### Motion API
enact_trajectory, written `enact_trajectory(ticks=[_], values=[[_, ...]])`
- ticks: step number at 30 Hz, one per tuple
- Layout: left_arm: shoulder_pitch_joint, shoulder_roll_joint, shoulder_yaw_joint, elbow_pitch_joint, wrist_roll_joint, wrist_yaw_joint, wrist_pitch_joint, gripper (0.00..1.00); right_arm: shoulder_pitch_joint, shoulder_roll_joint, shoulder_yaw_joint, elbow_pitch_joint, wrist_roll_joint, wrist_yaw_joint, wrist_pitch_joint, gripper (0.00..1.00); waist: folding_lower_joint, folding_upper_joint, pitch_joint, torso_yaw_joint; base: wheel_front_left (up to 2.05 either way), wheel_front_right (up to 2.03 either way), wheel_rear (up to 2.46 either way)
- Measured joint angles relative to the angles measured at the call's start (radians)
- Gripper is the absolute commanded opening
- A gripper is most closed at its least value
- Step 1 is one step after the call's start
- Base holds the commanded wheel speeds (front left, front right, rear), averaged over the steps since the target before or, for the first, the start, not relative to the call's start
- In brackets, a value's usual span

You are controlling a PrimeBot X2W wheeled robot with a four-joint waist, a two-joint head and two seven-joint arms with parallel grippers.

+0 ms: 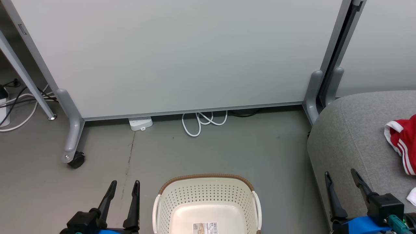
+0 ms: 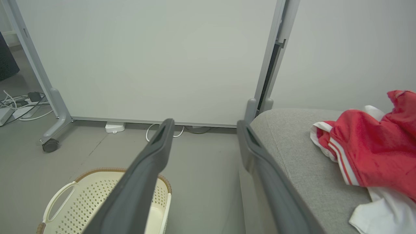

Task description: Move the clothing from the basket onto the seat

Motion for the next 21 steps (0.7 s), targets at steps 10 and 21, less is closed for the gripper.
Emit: enact_trajectory(ticks=[10,21], values=[[0.0,-0.004,-0.001,0.002,0.0,0.0,0.0,1.0,-0.001,0.003,-0.003,0.01,-0.007,0.0,0.0,1.0,0.0,0.0,0.005,0.002,0.0,0.0,0.0],[0.03,-0.01,-0.003,0.058,-0.004,0.0,0.002,0.0,0.007,0.006,0.0,0.077,-0.005,0.0,0.005,0.0,0.0,0.0,0.006,-0.001,0.0,0.0,0.0]])
